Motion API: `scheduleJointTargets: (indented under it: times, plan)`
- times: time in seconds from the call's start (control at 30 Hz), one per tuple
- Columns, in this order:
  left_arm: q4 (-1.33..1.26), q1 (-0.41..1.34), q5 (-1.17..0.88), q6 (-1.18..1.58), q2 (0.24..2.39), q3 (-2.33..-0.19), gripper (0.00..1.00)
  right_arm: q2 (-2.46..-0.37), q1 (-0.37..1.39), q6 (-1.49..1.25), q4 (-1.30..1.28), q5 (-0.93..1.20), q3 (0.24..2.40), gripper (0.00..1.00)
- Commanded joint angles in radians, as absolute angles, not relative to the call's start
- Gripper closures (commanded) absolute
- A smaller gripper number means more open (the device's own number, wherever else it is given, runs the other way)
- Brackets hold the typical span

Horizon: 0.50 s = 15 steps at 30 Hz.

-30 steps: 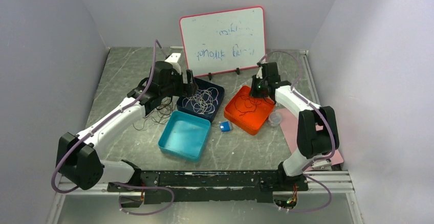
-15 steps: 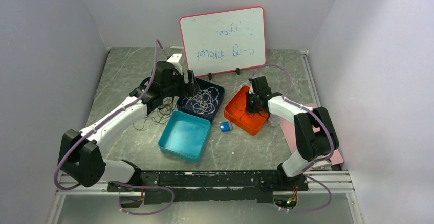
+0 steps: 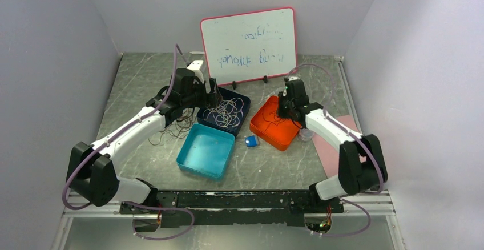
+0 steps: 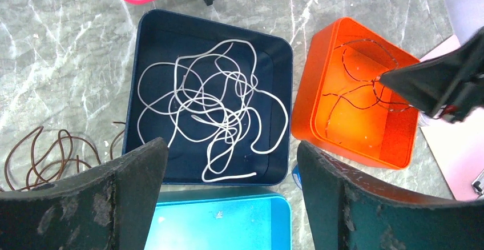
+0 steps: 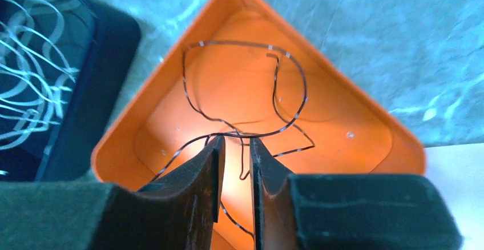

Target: Untangle the cables

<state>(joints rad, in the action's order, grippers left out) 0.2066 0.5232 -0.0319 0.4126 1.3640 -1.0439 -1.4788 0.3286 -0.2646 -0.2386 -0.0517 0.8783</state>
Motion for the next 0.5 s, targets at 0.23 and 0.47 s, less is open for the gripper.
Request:
scheduleJointTargets:
  times: [0.23,0.47]
  plan:
    - [0.163,0.510,-0.063,0.423,1.366,-1.027,0.12,-1.348,0.331,-0.236,-0.259,-0.155,0.982,0.63]
    - [0.165,0.504,-0.062,0.420,1.358,-1.021,0.12,-1.360,0.331,-0.230,-0.273,-0.121,0.997,0.58]
